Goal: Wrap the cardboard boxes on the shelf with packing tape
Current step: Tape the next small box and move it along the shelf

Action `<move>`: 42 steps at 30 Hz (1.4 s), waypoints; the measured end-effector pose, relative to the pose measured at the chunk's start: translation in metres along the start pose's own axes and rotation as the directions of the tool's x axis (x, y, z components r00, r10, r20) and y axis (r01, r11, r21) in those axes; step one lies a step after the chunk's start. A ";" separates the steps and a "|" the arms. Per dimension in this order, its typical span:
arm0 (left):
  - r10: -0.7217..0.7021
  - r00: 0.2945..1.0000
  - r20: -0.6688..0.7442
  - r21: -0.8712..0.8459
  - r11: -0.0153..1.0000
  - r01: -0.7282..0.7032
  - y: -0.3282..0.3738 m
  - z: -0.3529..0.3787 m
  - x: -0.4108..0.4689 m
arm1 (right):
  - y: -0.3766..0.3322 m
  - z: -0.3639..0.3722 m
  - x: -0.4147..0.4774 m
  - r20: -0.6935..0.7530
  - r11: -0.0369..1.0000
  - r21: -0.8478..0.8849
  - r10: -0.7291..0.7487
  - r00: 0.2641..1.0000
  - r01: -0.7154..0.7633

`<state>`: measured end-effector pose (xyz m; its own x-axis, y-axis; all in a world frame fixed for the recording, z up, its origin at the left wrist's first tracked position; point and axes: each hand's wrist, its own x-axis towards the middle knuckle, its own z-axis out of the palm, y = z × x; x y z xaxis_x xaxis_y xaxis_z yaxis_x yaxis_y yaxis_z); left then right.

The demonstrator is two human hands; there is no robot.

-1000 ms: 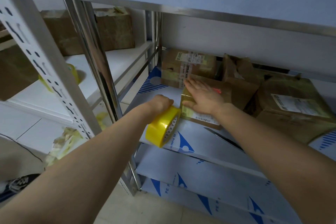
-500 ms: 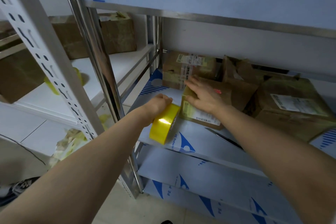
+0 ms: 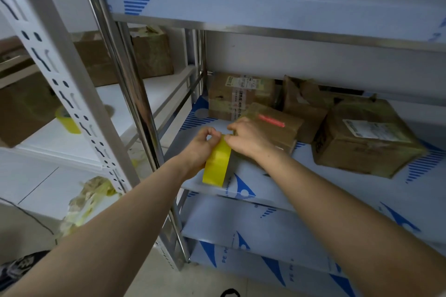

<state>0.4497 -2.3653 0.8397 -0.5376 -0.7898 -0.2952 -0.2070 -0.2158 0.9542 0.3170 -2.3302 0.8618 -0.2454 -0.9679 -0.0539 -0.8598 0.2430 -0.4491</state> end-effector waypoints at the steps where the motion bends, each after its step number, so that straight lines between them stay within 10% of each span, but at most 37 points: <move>1: 0.008 1.000 0.009 -0.023 1.000 -0.008 -0.001 0.000 -0.001 | -0.001 -0.001 0.002 0.015 1.000 0.028 -0.002 1.000 0.001; 7: 0.054 0.998 0.024 -0.122 0.991 -0.051 -0.008 -0.006 -0.003 | 0.004 0.010 0.001 -0.060 0.862 0.506 0.016 0.998 0.017; 19: 0.059 0.998 0.006 -0.118 0.991 -0.058 -0.009 -0.003 0.001 | -0.011 0.015 -0.017 -0.306 0.981 -0.172 -0.140 0.942 0.090; 34: 0.022 0.989 -0.148 -0.150 0.988 -0.045 -0.006 -0.007 0.008 | -0.006 0.011 -0.013 -0.193 0.942 0.316 -0.050 0.980 0.111; 42: -0.005 0.992 -0.128 -0.279 0.960 -0.032 -0.003 -0.007 0.003 | -0.006 0.012 -0.014 -0.163 0.953 0.267 -0.102 0.981 0.143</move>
<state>0.4544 -2.3711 0.8364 -0.4274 -0.8559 -0.2911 0.0464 -0.3424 0.9384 0.3309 -2.3192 0.8542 -0.2264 -0.9641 0.1384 -0.7347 0.0758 -0.6742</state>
